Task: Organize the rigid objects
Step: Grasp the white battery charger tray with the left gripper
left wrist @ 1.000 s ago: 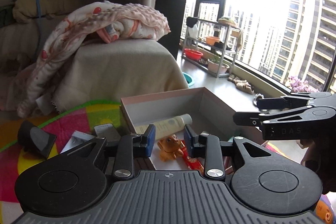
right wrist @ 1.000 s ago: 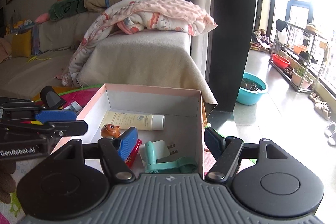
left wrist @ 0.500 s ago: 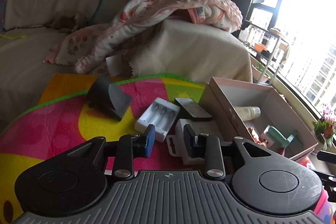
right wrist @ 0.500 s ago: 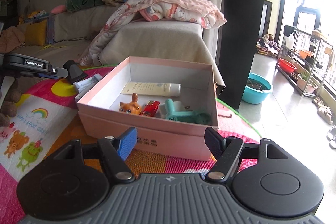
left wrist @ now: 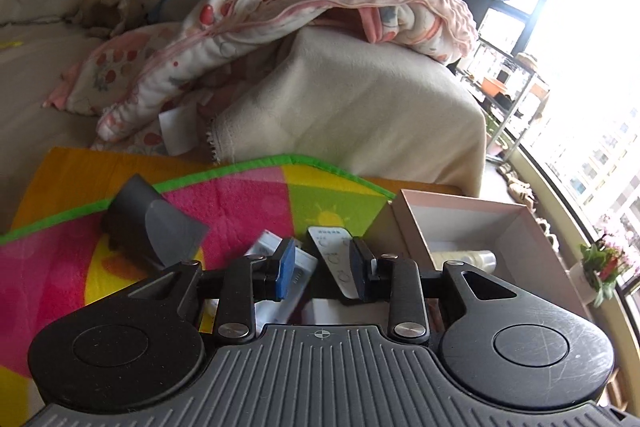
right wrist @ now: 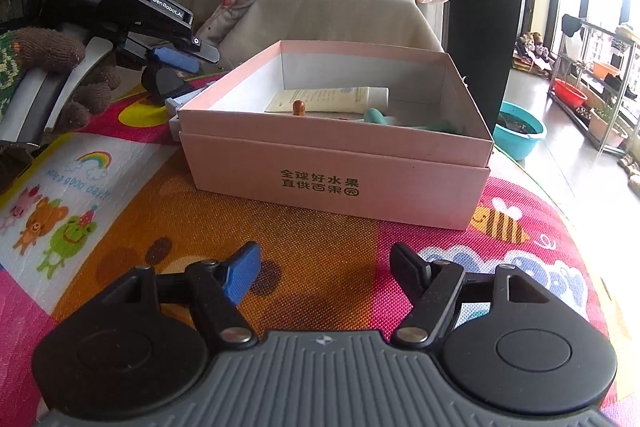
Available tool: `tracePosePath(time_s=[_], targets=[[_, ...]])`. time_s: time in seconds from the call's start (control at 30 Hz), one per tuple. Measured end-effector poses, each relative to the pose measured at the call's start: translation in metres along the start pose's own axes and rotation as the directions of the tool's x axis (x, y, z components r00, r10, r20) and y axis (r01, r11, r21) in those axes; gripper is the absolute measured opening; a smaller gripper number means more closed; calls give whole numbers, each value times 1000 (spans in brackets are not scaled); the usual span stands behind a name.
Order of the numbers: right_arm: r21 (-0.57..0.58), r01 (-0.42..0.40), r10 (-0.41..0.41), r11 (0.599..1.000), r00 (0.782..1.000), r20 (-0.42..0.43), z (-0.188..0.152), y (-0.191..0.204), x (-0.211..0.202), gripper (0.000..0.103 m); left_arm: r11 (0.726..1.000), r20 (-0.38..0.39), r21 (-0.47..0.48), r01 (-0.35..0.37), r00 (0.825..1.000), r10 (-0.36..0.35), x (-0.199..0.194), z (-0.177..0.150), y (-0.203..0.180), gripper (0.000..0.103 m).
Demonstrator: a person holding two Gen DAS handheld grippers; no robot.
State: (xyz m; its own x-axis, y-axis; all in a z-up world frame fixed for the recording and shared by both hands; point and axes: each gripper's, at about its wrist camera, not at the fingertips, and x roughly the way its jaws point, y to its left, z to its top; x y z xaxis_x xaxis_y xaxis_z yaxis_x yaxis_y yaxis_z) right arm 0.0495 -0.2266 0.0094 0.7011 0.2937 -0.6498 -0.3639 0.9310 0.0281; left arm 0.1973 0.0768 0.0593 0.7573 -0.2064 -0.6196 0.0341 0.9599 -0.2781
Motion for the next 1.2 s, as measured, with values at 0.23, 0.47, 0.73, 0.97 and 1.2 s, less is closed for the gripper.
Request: tracePosePath(time_s=[0.23, 0.47, 0.73, 0.97, 1.2], targets=[[9, -12, 12, 1000, 1000, -4, 0, -2, 2, 75, 980, -8, 197, -24, 1000, 26, -7, -28, 15, 33], [5, -12, 12, 1000, 1000, -9, 1, 0, 4, 76, 981, 41, 187, -47, 998, 40, 1, -41, 24, 33], [-1, -7, 7, 1000, 1000, -11, 1, 1, 4, 77, 952, 26, 285, -111, 994, 108, -1, -49, 15, 33], [-2, -7, 7, 1000, 1000, -13, 1, 1, 5, 77, 950, 1, 299, -92, 995, 96, -39, -73, 25, 32], [-14, 2, -2, 1000, 1000, -17, 1, 4, 6, 78, 930, -44, 367, -34, 998, 54, -79, -106, 17, 34]])
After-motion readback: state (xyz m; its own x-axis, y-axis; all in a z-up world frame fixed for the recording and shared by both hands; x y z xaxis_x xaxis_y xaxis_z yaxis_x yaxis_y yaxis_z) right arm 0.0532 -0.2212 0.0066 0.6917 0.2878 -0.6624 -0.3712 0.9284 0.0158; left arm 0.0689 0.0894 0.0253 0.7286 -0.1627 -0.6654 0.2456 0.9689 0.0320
